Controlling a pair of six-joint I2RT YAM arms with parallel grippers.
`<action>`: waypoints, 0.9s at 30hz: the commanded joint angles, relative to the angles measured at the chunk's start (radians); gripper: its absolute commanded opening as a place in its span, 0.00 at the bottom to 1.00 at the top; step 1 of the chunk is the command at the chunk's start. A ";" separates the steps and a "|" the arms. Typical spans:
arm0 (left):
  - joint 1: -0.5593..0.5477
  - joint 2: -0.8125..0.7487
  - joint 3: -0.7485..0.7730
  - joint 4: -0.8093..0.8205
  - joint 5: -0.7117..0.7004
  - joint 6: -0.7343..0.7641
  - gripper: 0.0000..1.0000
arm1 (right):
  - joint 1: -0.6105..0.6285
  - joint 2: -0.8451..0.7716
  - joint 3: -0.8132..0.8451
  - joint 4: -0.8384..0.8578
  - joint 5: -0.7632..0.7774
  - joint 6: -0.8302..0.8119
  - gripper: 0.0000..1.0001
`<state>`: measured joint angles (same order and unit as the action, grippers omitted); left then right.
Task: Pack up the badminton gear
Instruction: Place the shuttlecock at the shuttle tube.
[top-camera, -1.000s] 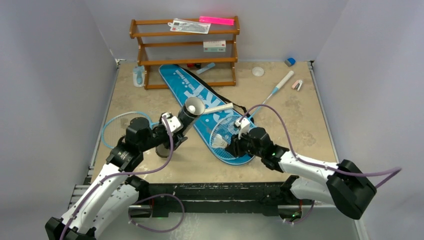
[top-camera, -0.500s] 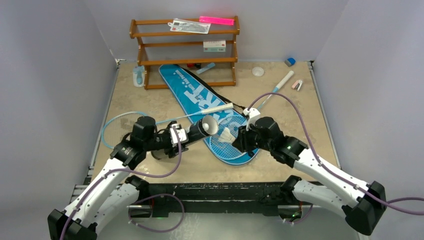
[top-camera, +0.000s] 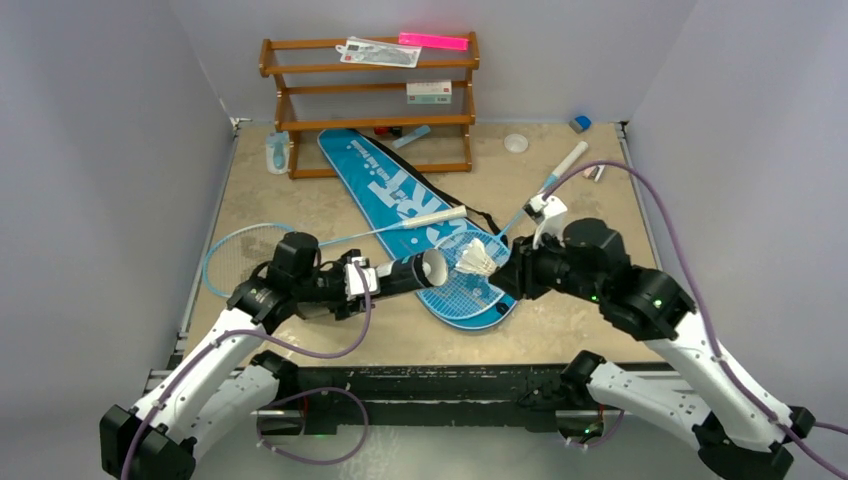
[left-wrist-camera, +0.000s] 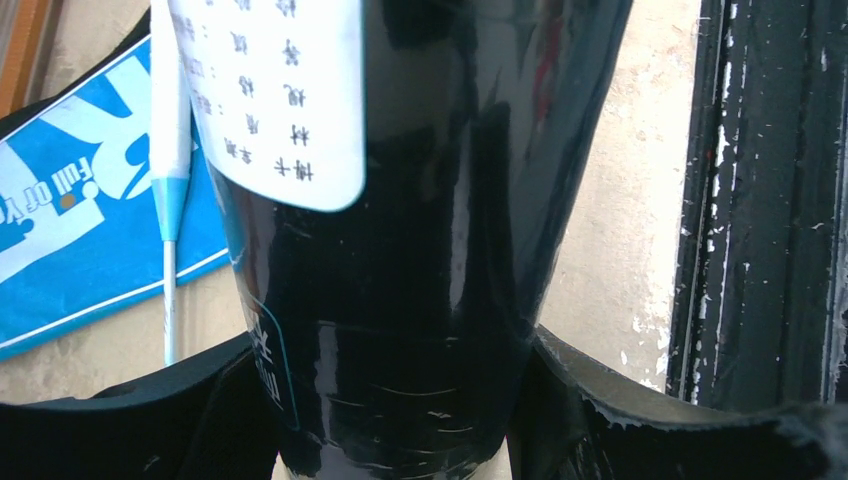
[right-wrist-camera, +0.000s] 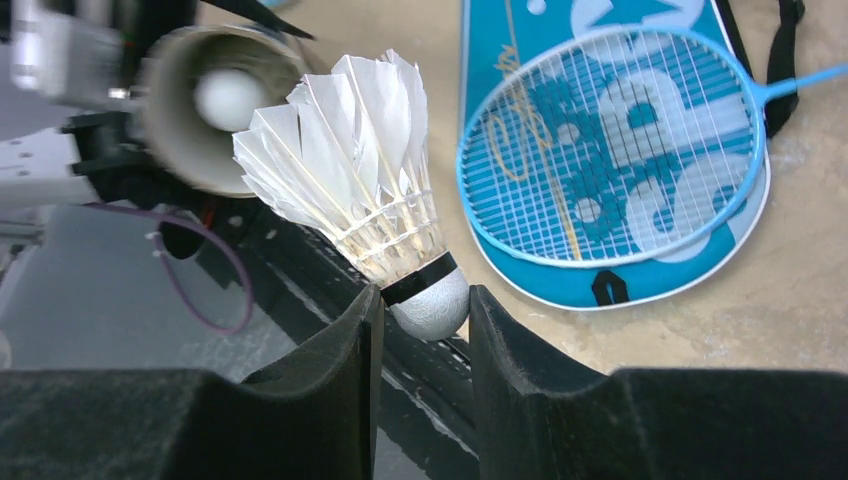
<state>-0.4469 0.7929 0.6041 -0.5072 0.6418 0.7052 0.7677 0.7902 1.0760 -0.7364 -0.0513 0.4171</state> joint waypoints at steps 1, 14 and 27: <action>0.003 0.006 0.033 -0.001 0.062 0.016 0.38 | 0.004 -0.010 0.140 -0.147 -0.096 -0.055 0.18; 0.003 0.013 0.023 -0.009 0.181 0.049 0.38 | 0.004 0.052 0.199 -0.178 -0.265 -0.114 0.17; 0.003 0.045 0.028 -0.025 0.223 0.069 0.38 | 0.004 0.064 0.220 -0.185 -0.306 -0.131 0.16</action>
<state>-0.4469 0.8307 0.6041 -0.5343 0.7948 0.7464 0.7677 0.8684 1.2514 -0.9092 -0.3344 0.3058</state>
